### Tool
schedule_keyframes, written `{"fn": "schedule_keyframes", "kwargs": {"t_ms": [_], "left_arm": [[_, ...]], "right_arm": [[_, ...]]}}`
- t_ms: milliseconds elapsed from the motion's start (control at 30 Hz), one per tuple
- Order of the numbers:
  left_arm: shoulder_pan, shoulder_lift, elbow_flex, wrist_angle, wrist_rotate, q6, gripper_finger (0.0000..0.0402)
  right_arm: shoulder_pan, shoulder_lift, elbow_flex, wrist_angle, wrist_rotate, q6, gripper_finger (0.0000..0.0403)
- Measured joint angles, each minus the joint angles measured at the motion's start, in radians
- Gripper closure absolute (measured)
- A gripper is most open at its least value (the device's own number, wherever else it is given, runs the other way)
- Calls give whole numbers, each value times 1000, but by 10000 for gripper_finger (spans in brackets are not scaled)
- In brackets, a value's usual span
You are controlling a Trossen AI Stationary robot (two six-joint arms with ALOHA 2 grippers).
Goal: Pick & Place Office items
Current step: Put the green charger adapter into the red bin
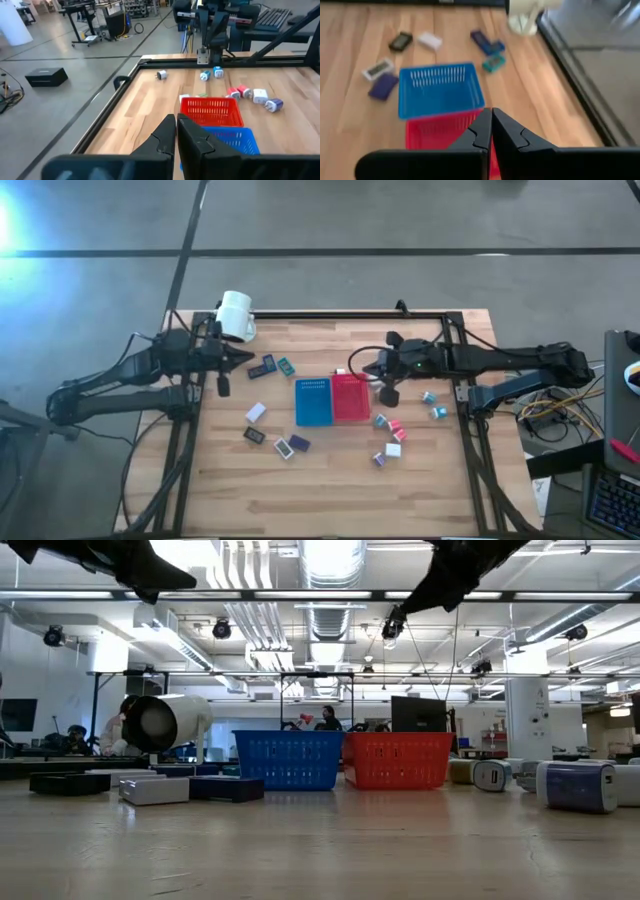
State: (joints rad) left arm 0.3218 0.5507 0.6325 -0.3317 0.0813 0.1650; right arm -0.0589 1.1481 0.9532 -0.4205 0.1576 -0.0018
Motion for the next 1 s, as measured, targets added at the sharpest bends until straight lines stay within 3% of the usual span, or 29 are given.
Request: {"fn": "schedule_keyframes", "kwargs": {"t_ms": [233,533,1000], "left_arm": [[0,5,35,-31,0,0,378],[0,24,31,-49,0,-5,378],[0,26,53,-58,-1,-5,378]], "right_arm": [[0,0,75,-299,24,140,394],[0,11,-16,-301,21,172,394],[0,19,3,-298,18,174,394]]}}
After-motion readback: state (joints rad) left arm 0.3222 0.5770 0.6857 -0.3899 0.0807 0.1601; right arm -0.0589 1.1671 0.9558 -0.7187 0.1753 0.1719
